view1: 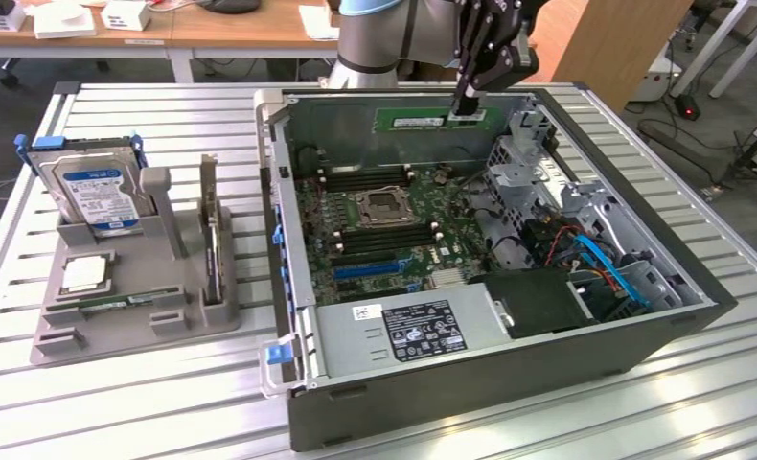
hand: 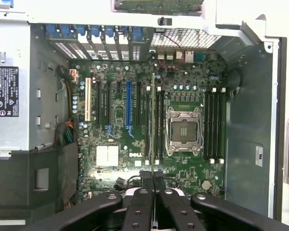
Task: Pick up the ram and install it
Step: 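Pick up the ram and move it above insertion slot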
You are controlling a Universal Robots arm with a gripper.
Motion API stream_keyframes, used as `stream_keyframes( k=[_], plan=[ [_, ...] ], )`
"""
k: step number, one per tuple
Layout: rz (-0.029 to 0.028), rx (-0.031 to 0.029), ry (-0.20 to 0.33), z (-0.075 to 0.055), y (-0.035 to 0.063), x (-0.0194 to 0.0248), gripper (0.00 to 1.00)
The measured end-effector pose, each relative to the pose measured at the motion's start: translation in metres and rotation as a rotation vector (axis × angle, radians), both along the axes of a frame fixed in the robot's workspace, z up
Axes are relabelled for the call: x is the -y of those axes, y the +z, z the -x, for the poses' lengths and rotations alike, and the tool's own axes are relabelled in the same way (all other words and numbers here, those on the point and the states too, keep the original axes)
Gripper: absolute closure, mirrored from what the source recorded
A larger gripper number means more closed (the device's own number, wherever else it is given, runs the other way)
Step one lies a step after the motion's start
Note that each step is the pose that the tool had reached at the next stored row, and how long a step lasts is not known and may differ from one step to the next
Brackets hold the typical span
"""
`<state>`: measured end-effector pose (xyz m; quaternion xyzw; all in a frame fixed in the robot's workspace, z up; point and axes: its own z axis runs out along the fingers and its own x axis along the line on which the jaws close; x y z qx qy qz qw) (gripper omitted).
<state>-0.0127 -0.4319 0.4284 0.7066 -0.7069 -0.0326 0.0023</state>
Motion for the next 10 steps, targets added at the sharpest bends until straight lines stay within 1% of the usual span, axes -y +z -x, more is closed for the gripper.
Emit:
stream_keyframes(
  k=[5,10],
  plan=[
    [-0.0003,0.0006,0.000,0.0002,-0.0019,-0.0001,0.89],
    [-0.0001,0.0024,0.000,0.0007,-0.0096,0.0000,0.89]
  ],
)
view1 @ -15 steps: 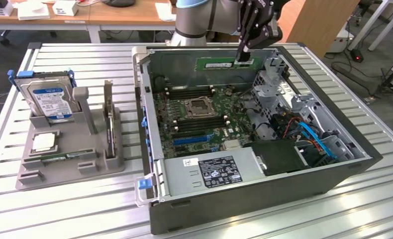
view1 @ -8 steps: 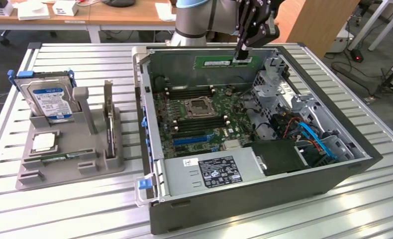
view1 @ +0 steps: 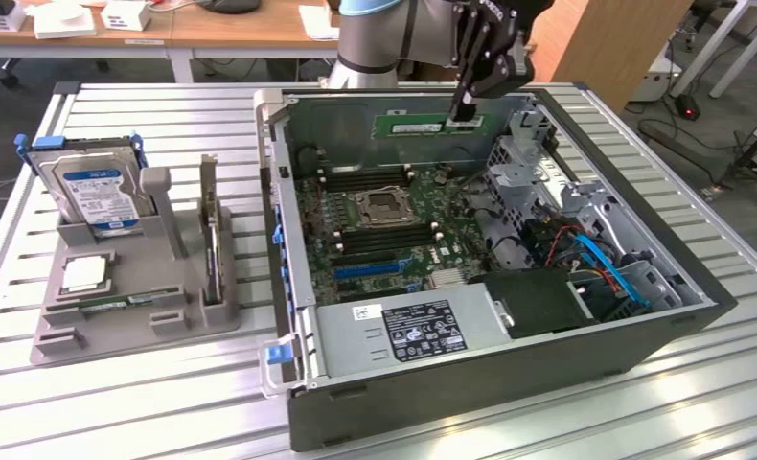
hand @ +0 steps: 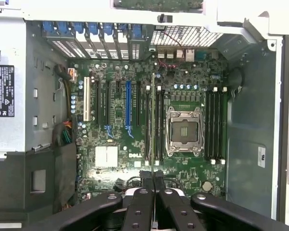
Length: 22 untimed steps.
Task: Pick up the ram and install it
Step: 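Pick up the ram and move it above insertion slot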
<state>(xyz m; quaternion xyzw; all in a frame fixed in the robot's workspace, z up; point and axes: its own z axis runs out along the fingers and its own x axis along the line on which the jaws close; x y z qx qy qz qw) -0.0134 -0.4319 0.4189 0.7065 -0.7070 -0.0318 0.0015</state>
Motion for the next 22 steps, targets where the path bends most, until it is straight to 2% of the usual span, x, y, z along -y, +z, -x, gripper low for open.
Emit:
stream_keyframes(
  k=[19,22],
  plan=[
    [0.0000,0.0004,-0.002,0.001,-0.0293,0.0000,0.89],
    [0.0002,0.0004,-0.002,0.001,-0.0314,-0.0001,0.89]
  ],
)
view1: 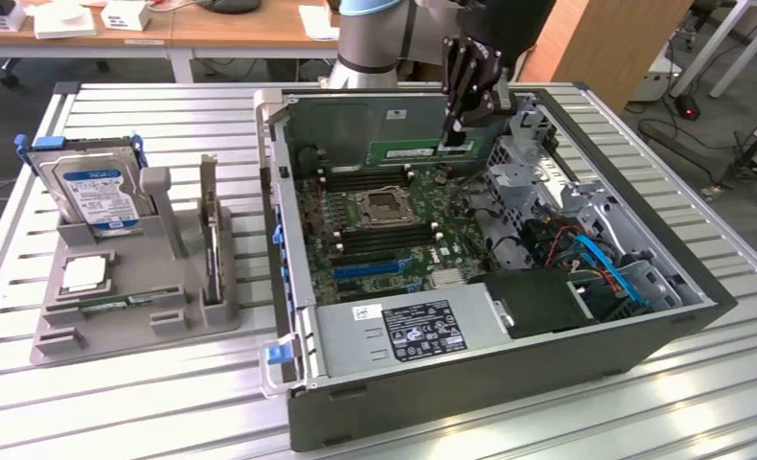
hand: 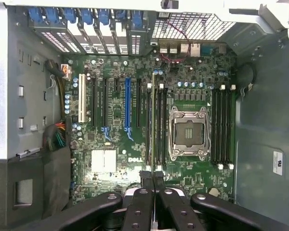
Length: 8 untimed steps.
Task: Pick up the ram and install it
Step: 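Pick up the ram and move it above insertion slot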
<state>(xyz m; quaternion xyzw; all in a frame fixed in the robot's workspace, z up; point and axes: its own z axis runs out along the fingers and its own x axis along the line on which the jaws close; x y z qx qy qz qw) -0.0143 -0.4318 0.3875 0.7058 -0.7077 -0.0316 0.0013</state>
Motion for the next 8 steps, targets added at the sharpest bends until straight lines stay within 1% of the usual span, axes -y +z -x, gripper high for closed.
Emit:
stream_keyframes(
  k=[4,5,8],
  plan=[
    [-0.0002,0.0000,0.000,0.0000,-0.0001,-0.0001,0.89],
    [-0.0004,0.0001,0.000,0.0001,-0.0003,-0.0010,0.89],
    [0.0000,0.0000,0.000,0.0000,-0.0002,-0.0064,0.89]
  ],
)
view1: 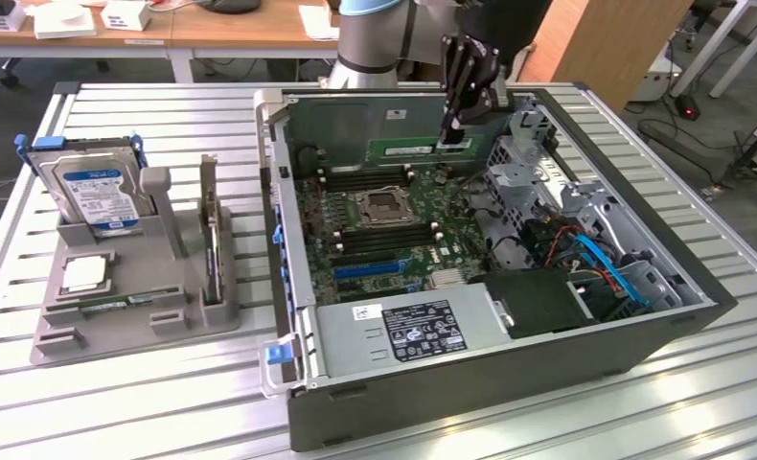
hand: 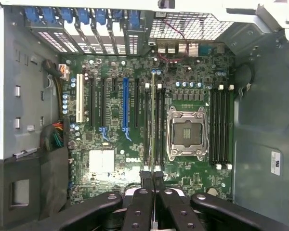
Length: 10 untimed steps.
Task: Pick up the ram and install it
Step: 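Pick up the ram and move it above insertion slot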
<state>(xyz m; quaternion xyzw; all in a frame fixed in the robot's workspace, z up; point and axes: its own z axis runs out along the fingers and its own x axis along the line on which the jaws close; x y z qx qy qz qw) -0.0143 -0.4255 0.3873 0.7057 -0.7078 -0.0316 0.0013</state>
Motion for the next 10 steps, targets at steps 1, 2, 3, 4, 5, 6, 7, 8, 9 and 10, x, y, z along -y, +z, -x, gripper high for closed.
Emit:
stream_keyframes(
  k=[1,2,3,4,5,6,7,8,9,10],
  plan=[
    [0.0000,0.0000,0.000,0.0000,-0.0001,-0.0020,0.89],
    [-0.0001,0.0000,0.000,0.0000,-0.0001,-0.0037,0.89],
    [0.0000,0.0000,0.000,0.0000,-0.0001,-0.0044,0.89],
    [0.0000,0.0000,0.000,0.0000,-0.0001,-0.0044,0.89],
    [-0.0001,0.0001,0.000,0.0000,-0.0002,-0.0044,0.89],
    [-0.0003,0.0001,0.000,0.0000,-0.0010,-0.0044,0.89],
    [-0.0001,0.0000,0.000,0.0000,-0.0026,-0.0044,0.89],
    [-0.0002,0.0001,-0.001,0.0000,-0.0045,-0.0044,0.89],
    [-0.0001,0.0000,-0.001,0.0000,-0.0063,-0.0044,0.89],
    [-0.0002,0.0000,-0.001,0.0000,-0.0081,-0.0044,0.89]
  ],
)
